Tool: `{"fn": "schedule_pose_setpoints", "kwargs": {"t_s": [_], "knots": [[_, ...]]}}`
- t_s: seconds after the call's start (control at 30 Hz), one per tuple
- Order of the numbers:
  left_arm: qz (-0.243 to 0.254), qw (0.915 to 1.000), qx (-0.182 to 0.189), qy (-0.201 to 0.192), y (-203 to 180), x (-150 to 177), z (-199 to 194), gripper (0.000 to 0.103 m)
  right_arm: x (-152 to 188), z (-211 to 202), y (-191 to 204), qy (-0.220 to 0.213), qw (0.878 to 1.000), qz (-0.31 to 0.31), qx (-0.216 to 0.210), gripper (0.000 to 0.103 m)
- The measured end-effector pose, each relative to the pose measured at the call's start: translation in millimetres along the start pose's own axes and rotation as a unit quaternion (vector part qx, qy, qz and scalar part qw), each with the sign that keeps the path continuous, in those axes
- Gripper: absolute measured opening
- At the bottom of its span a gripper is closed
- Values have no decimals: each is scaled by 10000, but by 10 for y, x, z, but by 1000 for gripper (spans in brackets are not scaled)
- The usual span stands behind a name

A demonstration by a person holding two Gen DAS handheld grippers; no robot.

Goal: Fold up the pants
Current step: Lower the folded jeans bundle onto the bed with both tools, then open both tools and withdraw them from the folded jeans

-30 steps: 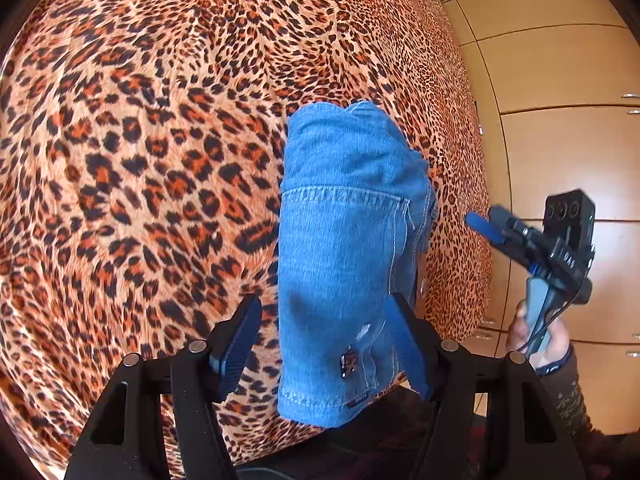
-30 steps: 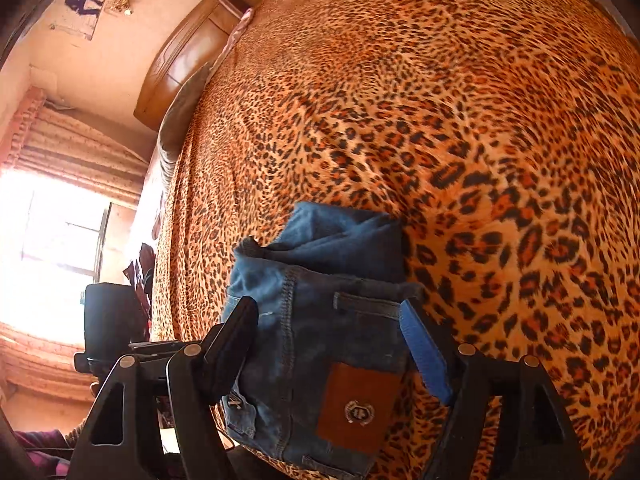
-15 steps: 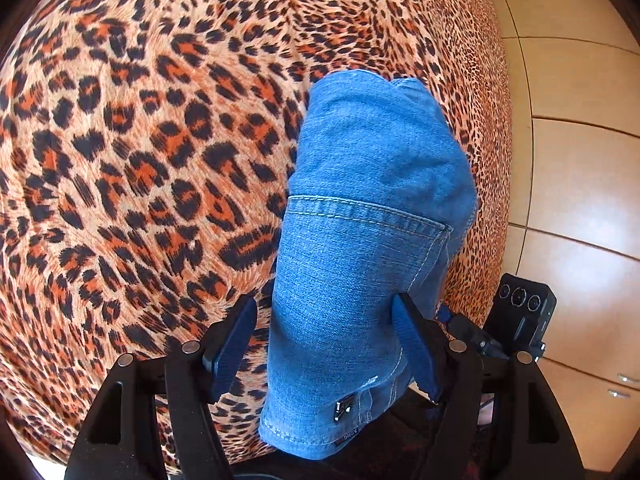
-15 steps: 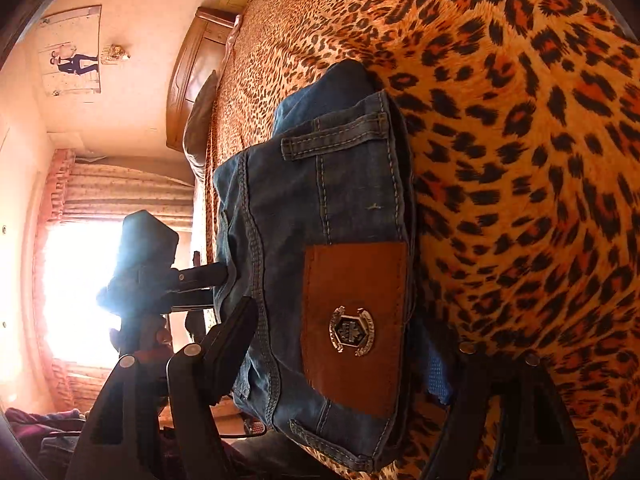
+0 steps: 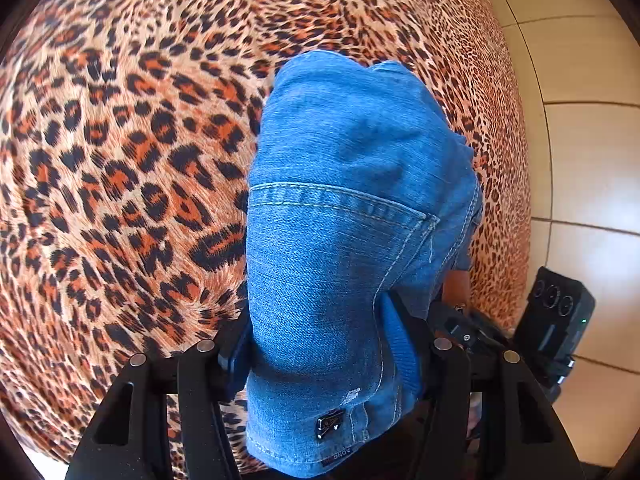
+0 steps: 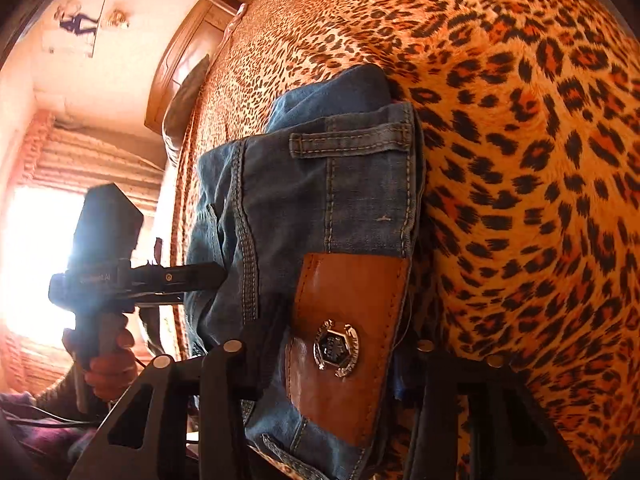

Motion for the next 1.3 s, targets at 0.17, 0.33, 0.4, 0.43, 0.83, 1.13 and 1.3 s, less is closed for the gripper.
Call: {"fn": "schedule_pose_setpoints", "kwargs": {"t_s": [0.17, 0.33, 0.4, 0.43, 0.83, 1.13, 1.3], "knots": [[366, 9989, -54, -293, -142, 106, -213, 45, -126, -108, 238, -17, 9994, -317, 119, 34], [222, 9956, 287, -866, -273, -241, -732, 44, -709, -57, 533, -275, 9980, -568, -24, 34], [254, 9916, 389, -1209, -318, -453, -977, 44, -1049, -62, 669, -493, 9959, -754, -30, 35], [291, 9900, 418, -1314, -295, -554, -1084, 48, -1205, -37, 720, -575, 9950, -821, -25, 37], [247, 9639, -1253, -2336, -67, -701, -1069, 53, -1591, 38, 252, -91, 9864, -246, 1621, 77], [233, 9454, -1556, -2855, -184, -208, -1117, 55, -1026, -81, 650, 76, 9595, -582, 2754, 103], [325, 9295, -1681, -3267, -173, 84, -1221, 58, -969, -501, 1035, -729, 9271, -1353, 3419, 103]]}}
Point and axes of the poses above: each gripper's, at about its wrist camera, not at the fingertips, and z roughly the way its jaws point, y to its left, x to its underside, the point moved 6 cm from there along z, roughly the way its jaws point, and after that the axes turned 15 degrees about -z, right-handed, at the moved point
